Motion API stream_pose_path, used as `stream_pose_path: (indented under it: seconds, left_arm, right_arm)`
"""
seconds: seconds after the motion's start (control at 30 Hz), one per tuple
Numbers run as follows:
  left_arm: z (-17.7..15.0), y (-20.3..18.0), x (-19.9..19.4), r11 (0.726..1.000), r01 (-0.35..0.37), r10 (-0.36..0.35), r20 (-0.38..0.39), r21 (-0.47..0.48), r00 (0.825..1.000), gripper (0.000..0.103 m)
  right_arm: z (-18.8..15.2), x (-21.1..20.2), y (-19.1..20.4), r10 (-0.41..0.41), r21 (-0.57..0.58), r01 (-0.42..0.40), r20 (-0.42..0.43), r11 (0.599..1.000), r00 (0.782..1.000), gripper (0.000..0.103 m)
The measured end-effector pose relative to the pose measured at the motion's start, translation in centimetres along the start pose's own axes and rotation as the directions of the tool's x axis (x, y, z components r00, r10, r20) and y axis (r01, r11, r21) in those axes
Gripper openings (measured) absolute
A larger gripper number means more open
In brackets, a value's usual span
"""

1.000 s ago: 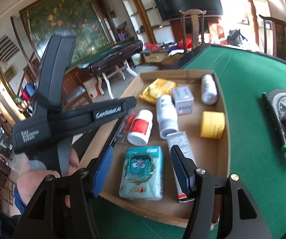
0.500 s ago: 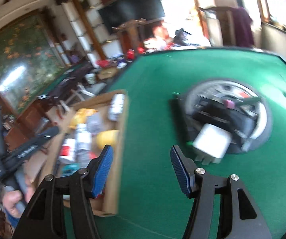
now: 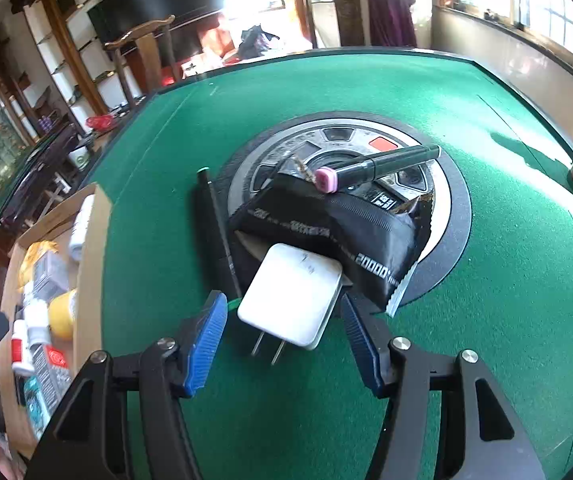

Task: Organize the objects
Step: 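Grasp the white charger plug with the right tool while the left tool moves over the table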

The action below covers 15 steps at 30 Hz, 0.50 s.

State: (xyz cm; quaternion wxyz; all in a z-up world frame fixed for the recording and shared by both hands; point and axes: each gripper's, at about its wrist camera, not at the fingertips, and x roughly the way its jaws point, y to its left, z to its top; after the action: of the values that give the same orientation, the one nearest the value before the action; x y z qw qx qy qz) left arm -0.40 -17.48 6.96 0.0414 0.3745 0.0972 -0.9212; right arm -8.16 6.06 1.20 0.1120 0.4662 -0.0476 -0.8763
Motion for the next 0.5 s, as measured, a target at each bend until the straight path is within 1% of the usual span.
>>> stream_pose_path:
  seconds: [0.07, 0.1, 0.13, 0.2, 0.3, 0.37, 0.4, 0.43, 0.5]
  left_arm:
    - [-0.1, -0.2, 0.3, 1.000, 0.001, -0.001, -0.013, 0.008, 1.000, 0.029]
    - [-0.1, -0.3, 0.3, 1.000, 0.003, -0.003, -0.017, 0.011, 1.000, 0.029]
    - [-0.1, -0.5, 0.4, 1.000, 0.004, -0.004, -0.021, 0.015, 1.000, 0.029]
    - [0.2, -1.0, 0.5, 0.999, 0.016, -0.015, -0.040, 0.027, 0.999, 0.029]
    - [1.3, -2.3, 0.7, 0.996, 0.079, -0.076, -0.092, 0.030, 0.993, 0.029]
    - [2.4, -3.7, 1.2, 0.991, 0.125, -0.119, -0.143, 0.036, 0.983, 0.029]
    - [3.1, -4.5, 1.6, 0.988, 0.151, -0.146, -0.167, 0.023, 0.975, 0.029]
    - [3.6, -5.3, 2.2, 0.988, 0.156, -0.151, -0.183, 0.017, 0.972, 0.029]
    - [4.8, -6.9, 4.1, 0.988, 0.153, -0.148, -0.229, 0.003, 0.962, 0.029]
  right_arm:
    - [0.3, 1.3, 0.2, -0.027, -0.009, 0.027, -0.043, 1.000, 0.999, 0.055]
    - [0.3, 1.4, 0.0, -0.029, -0.004, 0.029, -0.035, 1.000, 0.999, 0.054]
    - [0.3, 1.5, 0.2, -0.053, -0.036, 0.052, -0.029, 0.998, 0.998, 0.053]
    - [0.0, 1.3, 0.0, -0.053, -0.074, 0.051, -0.026, 0.996, 0.998, 0.046]
    - [-0.1, 0.2, -0.9, -0.005, -0.107, 0.003, -0.017, 0.994, 1.000, 0.044]
    - [-0.2, -0.6, -2.4, 0.017, -0.097, -0.019, -0.015, 0.995, 1.000, 0.044]
    - [-0.3, -1.0, -3.1, 0.054, -0.092, -0.055, -0.009, 0.994, 0.998, 0.044]
    - [-0.5, -1.5, -4.1, 0.113, -0.087, -0.113, -0.004, 0.990, 0.994, 0.044]
    - [-0.8, -1.7, -5.3, 0.134, -0.068, -0.135, -0.014, 0.989, 0.991, 0.044]
